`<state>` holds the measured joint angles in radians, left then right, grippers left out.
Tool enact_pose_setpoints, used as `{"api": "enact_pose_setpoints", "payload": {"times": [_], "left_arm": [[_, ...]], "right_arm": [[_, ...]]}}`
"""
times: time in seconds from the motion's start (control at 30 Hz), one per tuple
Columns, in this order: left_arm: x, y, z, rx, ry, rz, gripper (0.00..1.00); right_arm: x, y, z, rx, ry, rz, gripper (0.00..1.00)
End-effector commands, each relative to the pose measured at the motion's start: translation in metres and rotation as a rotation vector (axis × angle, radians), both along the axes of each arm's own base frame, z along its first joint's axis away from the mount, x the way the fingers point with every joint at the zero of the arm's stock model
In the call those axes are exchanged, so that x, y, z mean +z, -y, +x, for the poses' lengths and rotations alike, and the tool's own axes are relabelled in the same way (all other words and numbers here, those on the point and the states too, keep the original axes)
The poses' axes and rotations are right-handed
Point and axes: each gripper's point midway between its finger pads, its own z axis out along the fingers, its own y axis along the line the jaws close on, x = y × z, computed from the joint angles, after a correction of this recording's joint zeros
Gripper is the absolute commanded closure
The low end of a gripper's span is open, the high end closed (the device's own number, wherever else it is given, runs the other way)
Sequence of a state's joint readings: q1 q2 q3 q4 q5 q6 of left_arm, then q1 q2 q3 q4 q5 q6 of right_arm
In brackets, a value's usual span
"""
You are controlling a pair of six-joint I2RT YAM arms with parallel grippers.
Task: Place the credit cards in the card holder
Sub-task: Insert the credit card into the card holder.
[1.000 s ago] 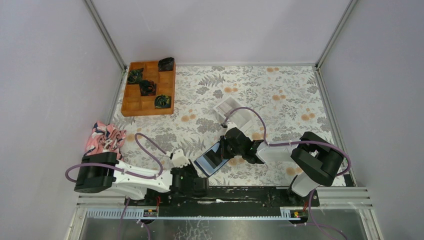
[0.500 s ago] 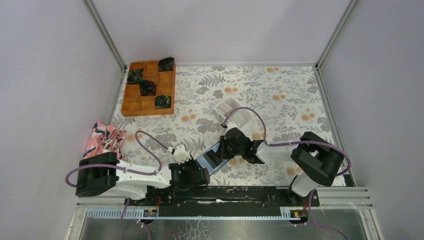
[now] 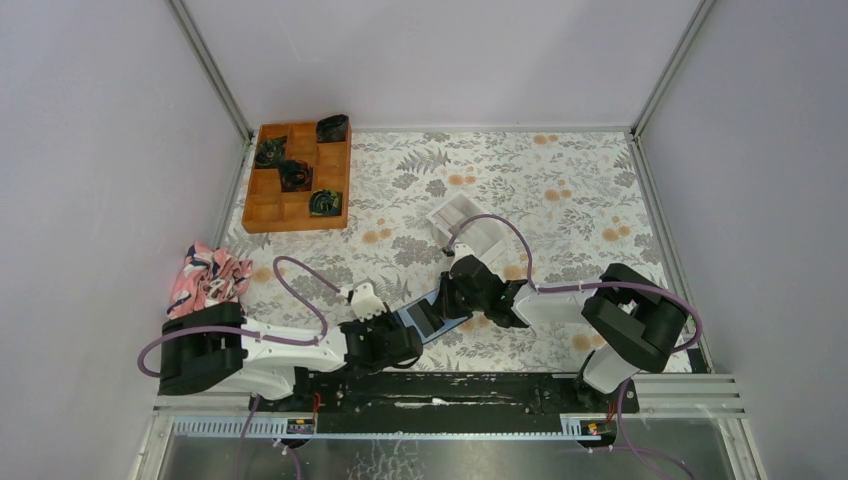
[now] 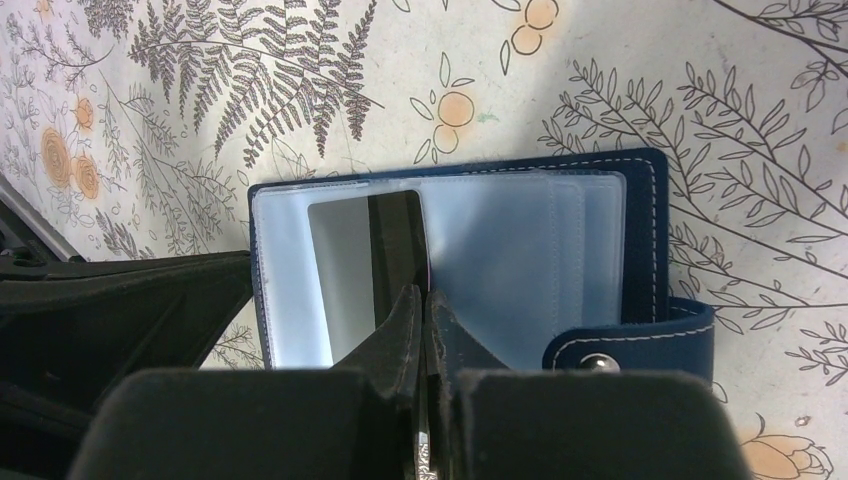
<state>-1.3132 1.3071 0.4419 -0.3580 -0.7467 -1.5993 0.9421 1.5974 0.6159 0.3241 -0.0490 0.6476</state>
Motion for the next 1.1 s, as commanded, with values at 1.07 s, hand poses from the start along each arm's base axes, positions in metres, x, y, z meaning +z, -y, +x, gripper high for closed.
{"api": "enact_pose_setpoints", "payload": {"times": [1.07], "left_arm": [[-0.015, 0.002, -0.021, -0.076, -0.069, -0.001, 1.0]], "right_arm": [[-0.007, 0.013, -0.041, 0.019, 0.013, -0.229, 0.68]]}}
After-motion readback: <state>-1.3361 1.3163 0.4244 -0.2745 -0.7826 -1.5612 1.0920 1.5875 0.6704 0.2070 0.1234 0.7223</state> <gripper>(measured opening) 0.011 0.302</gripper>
